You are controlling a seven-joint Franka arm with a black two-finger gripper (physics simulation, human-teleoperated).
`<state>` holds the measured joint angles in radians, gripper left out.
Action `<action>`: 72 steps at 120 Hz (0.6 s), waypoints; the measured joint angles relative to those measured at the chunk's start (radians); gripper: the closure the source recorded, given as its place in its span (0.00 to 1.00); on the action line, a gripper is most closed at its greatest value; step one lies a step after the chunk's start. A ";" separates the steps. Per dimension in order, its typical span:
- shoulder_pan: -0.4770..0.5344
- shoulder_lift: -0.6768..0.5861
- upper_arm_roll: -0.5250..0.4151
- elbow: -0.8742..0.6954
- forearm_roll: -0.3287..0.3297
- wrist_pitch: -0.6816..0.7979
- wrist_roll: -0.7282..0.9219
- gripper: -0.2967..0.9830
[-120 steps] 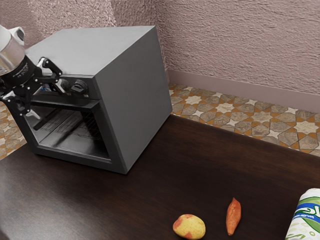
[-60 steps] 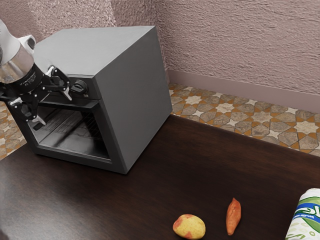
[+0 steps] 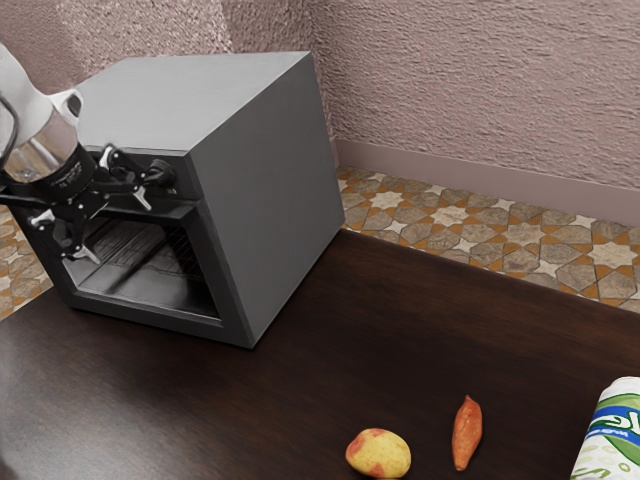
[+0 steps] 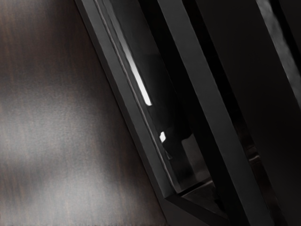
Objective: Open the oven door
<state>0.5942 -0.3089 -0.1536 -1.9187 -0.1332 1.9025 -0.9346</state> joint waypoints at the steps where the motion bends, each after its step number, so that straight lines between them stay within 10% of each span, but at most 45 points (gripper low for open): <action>1: 0.000 -0.001 0.000 -0.004 -0.001 0.001 0.000 0.23; 57: 0.036 -0.407 0.004 -0.388 -0.078 0.063 0.014 0.23; 72: 0.113 -0.691 0.015 -0.554 -0.096 0.063 0.016 0.23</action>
<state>0.7076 -0.9999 -0.1388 -2.4726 -0.2293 1.9654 -0.9189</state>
